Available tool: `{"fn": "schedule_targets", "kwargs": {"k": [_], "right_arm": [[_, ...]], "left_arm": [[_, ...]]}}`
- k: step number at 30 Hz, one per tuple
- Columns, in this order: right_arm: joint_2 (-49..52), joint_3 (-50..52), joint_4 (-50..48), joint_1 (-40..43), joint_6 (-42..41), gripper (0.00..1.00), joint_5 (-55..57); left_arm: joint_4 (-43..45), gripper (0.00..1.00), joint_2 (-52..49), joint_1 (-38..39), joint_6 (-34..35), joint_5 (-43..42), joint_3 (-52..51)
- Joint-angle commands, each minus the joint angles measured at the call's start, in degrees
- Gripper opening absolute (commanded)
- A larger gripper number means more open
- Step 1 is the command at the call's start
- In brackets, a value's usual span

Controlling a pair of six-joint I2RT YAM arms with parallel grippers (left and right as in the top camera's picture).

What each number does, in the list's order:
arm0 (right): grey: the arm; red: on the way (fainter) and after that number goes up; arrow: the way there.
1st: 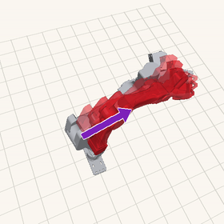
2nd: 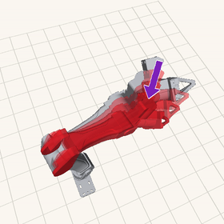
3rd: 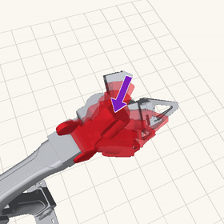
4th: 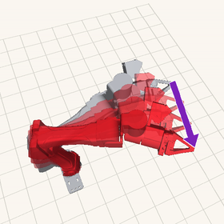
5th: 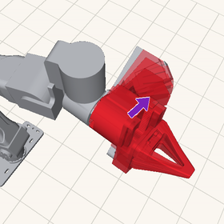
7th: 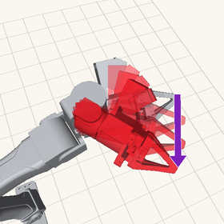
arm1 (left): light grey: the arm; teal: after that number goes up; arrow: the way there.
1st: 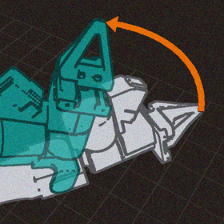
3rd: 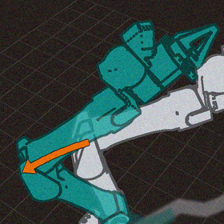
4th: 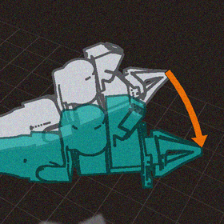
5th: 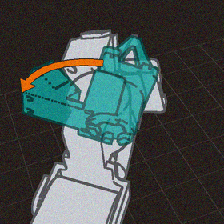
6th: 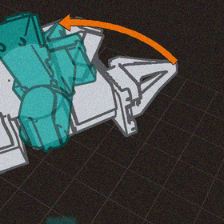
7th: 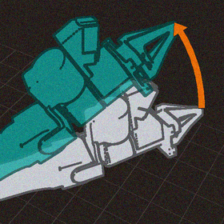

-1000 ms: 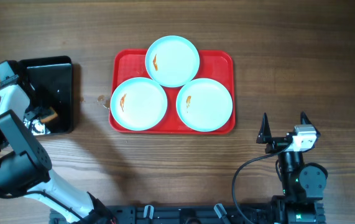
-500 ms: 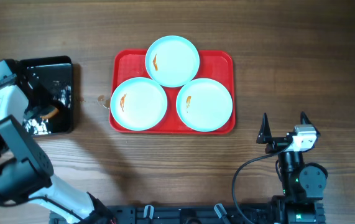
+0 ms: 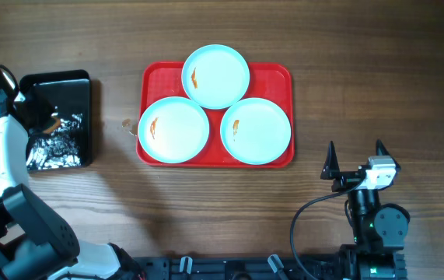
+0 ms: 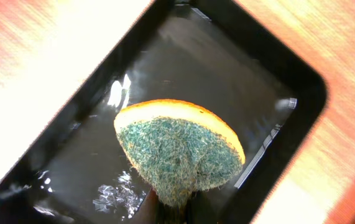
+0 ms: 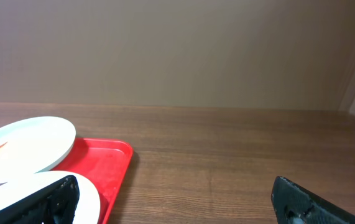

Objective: Clean dirty plates on tray and stack at the side
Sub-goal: 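Lift the sponge with the left gripper and hold it above the tray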

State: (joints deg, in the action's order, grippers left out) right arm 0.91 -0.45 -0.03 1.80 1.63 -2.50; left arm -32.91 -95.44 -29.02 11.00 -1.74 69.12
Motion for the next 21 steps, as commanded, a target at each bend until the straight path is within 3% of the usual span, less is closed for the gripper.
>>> {"fn": "schedule_targets", "kwargs": {"k": [1, 7, 21], "right_arm": [[-0.11, 0.15, -0.15, -0.28, 0.52, 1.0, 0.63], [-0.11, 0.15, -0.15, -0.28, 0.52, 1.0, 0.63], [-0.11, 0.15, -0.15, -0.28, 0.5, 1.0, 0.63]], "left_arm": [[4.7, 0.04, -0.74, -0.13, -0.17, -13.7, -1.57], [12.5, 0.04, -3.72, -0.15, -0.31, -15.91, -5.84], [16.81, 0.04, -0.98, -1.84, -0.33, -26.99, -5.86]]}}
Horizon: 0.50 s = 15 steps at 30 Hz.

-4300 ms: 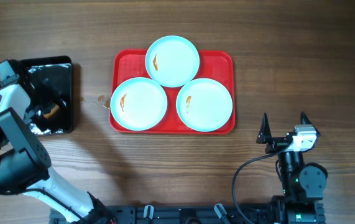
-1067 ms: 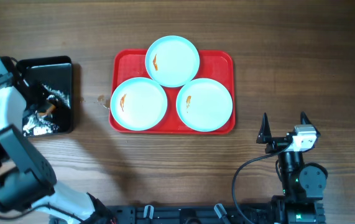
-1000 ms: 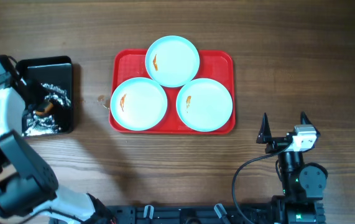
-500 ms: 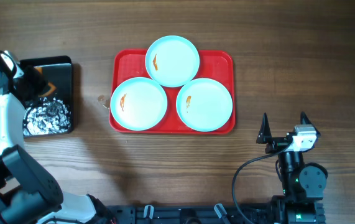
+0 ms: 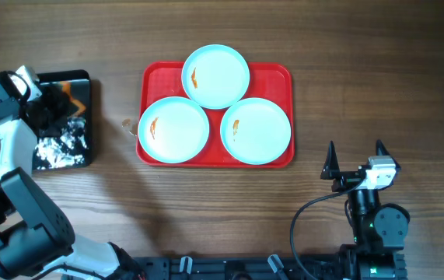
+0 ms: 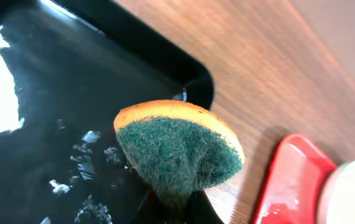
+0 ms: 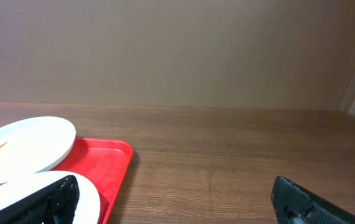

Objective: Clean dirty plates on tray and stack at the side
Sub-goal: 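Lift the sponge with the left gripper and hold it above the tray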

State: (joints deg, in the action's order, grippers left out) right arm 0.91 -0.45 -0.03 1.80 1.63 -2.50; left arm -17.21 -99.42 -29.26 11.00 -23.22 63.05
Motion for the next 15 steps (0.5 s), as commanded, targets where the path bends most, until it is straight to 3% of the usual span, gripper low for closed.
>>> {"fn": "schedule_targets", "kwargs": {"k": [1, 10, 15], "right_arm": [[-0.11, 0.15, -0.15, -0.28, 0.52, 1.0, 0.63], [-0.11, 0.15, -0.15, -0.28, 0.5, 1.0, 0.63], [-0.11, 0.15, -0.15, -0.28, 0.5, 1.0, 0.63]], "left_arm": [[1.11, 0.04, 4.09, -2.32, -0.33, -5.51, 0.22], [0.59, 0.04, 7.58, -5.44, -0.98, -7.15, 0.22], [-1.16, 0.04, 7.3, -5.55, -15.58, -7.74, -2.49]]}}
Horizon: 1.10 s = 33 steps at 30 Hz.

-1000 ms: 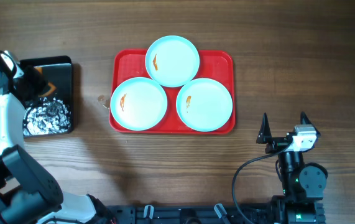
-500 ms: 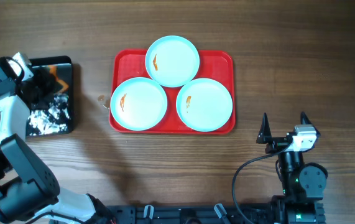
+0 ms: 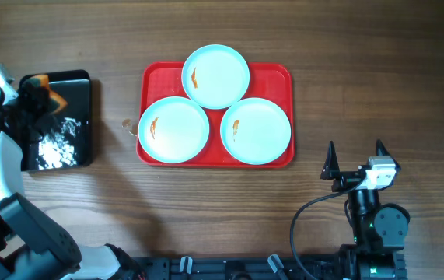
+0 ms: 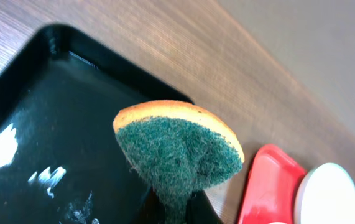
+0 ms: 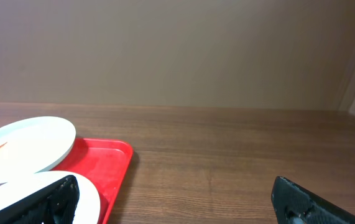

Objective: Clean dirty plates on tray and stack at the side
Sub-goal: 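Lift the sponge with the left gripper and hold it above the tray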

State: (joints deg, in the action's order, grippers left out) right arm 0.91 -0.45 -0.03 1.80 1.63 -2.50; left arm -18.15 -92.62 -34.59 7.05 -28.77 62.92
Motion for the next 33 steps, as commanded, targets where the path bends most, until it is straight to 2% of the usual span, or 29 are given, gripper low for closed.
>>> {"fn": "schedule_targets", "kwargs": {"k": [1, 3, 8, 18, 24, 33], "right_arm": [[-0.11, 0.15, -0.15, -0.28, 0.55, 1.0, 0.63], [-0.11, 0.15, -0.15, -0.28, 0.5, 1.0, 0.63], [-0.11, 0.15, -0.15, -0.28, 0.55, 1.0, 0.63], [-0.11, 0.15, -0.15, -0.28, 0.52, 1.0, 0.63], [-0.11, 0.15, -0.15, -0.28, 0.52, 1.0, 0.63], [-0.11, 0.15, -0.15, -0.28, 0.52, 1.0, 0.63]], "left_arm": [[-0.04, 0.04, 0.33, -0.33, -12.98, -2.21, -2.97], [0.2, 0.04, -0.2, -0.33, -15.58, -2.08, -4.07], [1.95, 0.04, -1.03, -0.59, -15.65, -2.54, -4.83], [5.44, 0.04, 0.15, -0.59, -15.61, -15.67, -4.79], [5.57, 0.04, 1.03, -1.4, -13.03, -15.72, -4.79], [3.3, 0.04, 1.01, -6.91, -11.61, -15.54, -4.81]]}}
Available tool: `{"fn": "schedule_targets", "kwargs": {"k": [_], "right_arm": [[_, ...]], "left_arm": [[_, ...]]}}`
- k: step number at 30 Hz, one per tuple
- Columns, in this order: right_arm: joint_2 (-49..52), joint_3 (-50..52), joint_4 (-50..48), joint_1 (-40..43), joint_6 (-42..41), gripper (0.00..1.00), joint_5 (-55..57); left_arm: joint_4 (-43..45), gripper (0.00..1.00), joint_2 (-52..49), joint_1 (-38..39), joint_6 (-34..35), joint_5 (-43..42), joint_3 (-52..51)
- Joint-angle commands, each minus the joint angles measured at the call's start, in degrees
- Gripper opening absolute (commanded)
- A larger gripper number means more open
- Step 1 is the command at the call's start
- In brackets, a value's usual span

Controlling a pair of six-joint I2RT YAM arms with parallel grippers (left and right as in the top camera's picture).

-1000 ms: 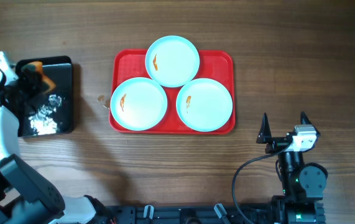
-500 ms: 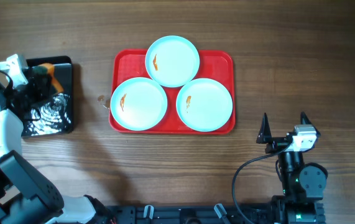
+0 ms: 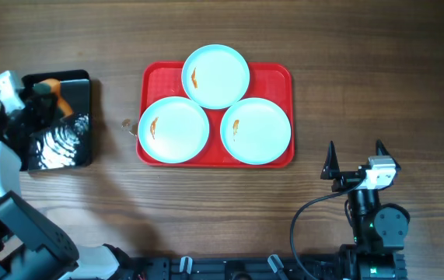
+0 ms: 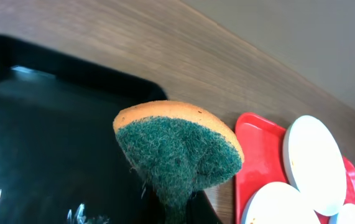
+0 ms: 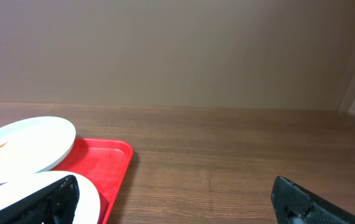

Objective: Clean dirty plates on tray and stack at the side
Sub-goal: 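Lift the sponge with the left gripper and hold it above the tray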

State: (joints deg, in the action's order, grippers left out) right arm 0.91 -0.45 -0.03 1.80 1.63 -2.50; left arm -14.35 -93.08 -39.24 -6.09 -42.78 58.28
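Three pale blue plates with orange smears lie on the red tray (image 3: 280,74): one at the back (image 3: 215,75), one front left (image 3: 173,129), one front right (image 3: 256,130). My left gripper (image 3: 47,99) is shut on a sponge (image 4: 177,151), orange on top and green below, held above the black water basin (image 3: 82,152). In the left wrist view the tray (image 4: 252,155) and plates (image 4: 314,163) show at the right. My right gripper (image 3: 354,161) stands open near the front right, nothing between its fingers (image 5: 50,199).
The black basin holds rippling water (image 3: 58,140) at the far left of the wooden table. A small crumb (image 3: 126,123) lies on the wood between basin and tray. Bare wood stretches right of the tray (image 5: 227,162).
My left gripper with the sponge has shifted slightly toward the basin's right side and turned, so its camera now faces more of the tray and plates. The right arm has not moved.
My left gripper held the sponge low over the basin. Later it was over the basin's right part, then near its back left edge. Now it holds the sponge above the basin, facing the tray. The plates and right arm stayed put.
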Motion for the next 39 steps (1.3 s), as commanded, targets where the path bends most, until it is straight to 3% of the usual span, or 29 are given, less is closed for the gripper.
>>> {"fn": "schedule_targets", "kwargs": {"k": [1, 39], "right_arm": [[-0.11, 0.15, -0.15, -0.28, 0.5, 1.0, 0.63], [-0.11, 0.15, -0.15, -0.28, 0.5, 1.0, 0.63]], "left_arm": [[-0.48, 0.04, 1.46, -2.71, 2.6, -1.57, -0.17], [1.95, 0.04, 1.42, -3.04, 3.8, -2.62, -0.22]]}}
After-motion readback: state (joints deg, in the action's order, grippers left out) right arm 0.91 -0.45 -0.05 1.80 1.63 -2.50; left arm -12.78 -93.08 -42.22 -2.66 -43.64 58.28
